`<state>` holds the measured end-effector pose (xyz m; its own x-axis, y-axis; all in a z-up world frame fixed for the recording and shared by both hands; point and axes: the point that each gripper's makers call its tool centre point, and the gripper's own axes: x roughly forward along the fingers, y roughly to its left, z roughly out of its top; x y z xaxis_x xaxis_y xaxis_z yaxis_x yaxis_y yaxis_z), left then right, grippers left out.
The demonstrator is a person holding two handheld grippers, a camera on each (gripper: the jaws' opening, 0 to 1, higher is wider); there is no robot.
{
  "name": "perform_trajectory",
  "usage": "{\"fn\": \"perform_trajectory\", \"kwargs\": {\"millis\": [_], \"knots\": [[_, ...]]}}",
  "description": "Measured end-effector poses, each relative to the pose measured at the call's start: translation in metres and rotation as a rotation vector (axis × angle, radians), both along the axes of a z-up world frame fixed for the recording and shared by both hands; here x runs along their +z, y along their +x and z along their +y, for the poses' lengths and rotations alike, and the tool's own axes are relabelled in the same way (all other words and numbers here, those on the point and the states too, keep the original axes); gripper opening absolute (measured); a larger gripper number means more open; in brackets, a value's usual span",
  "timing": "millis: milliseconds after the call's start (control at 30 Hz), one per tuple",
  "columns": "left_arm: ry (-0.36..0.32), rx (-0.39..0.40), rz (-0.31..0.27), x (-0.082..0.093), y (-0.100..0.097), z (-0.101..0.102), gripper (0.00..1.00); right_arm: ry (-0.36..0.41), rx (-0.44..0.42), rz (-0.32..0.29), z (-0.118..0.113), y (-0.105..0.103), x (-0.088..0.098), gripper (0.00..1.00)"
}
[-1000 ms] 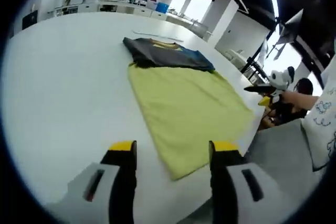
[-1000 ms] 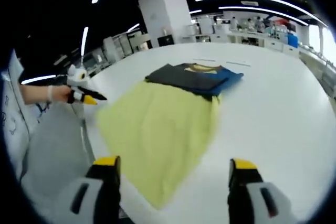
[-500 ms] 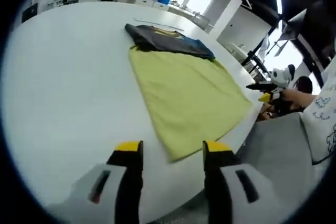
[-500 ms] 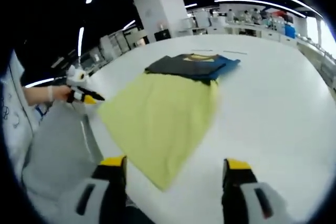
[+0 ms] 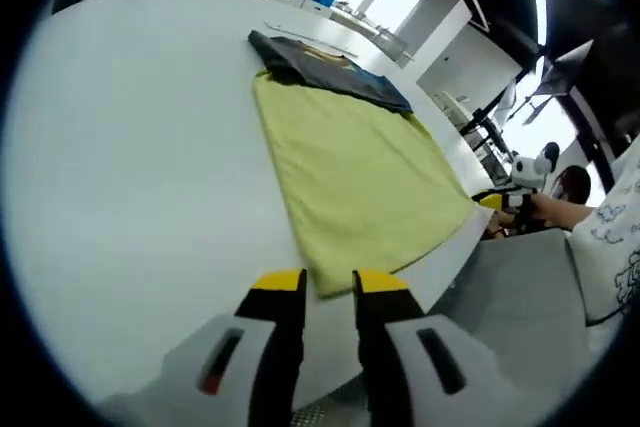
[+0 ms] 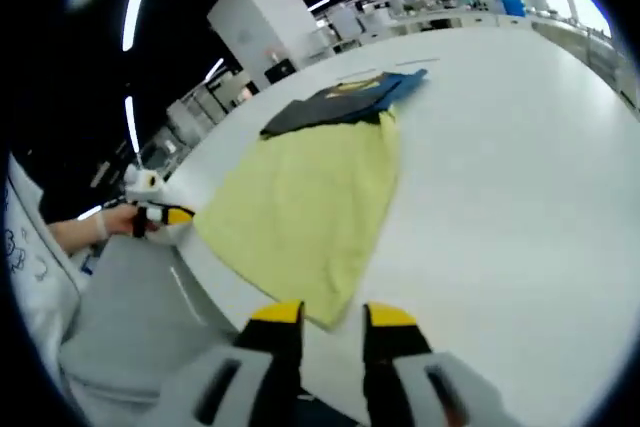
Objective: Fold the garment on the visible template until the final outline fits inside the template.
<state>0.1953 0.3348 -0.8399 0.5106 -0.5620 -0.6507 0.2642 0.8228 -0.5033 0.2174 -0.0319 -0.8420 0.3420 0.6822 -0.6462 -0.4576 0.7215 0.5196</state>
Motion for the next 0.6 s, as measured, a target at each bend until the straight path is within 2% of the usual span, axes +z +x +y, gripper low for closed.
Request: {"fn": "perform_trajectory", "kwargs": {"millis": [33,167,233,333,467,600], "knots": [[0.001,-0.004,-0.002,0.002,-0.001,-0.003,0.14,0.011,-0.016,-0.006,-0.001,0.003,0.001,0.12],[0.017,-0.036,0.002,0.001,-0.003,-0.004,0.11,0.053,-0.033,0.052,0.005,-0.002,0.002,0.07],[0.018,-0.048,0.006,0.001,-0.003,-0.006,0.09,0.018,-0.026,0.029,0.002,0.000,-0.003,0.00],[0.019,-0.051,0.014,-0.003,-0.001,-0.002,0.04,0.020,-0.065,0.063,0.002,0.000,-0.003,0.00],[0.013,-0.054,0.026,-0.003,-0.001,-0.004,0.00,-0.027,-0.067,0.042,0.001,-0.003,-0.002,0.00],[-0.014,-0.074,0.025,0.008,-0.003,-0.008,0.00,-0.049,-0.079,0.029,0.002,-0.006,0.009,0.00]]}}
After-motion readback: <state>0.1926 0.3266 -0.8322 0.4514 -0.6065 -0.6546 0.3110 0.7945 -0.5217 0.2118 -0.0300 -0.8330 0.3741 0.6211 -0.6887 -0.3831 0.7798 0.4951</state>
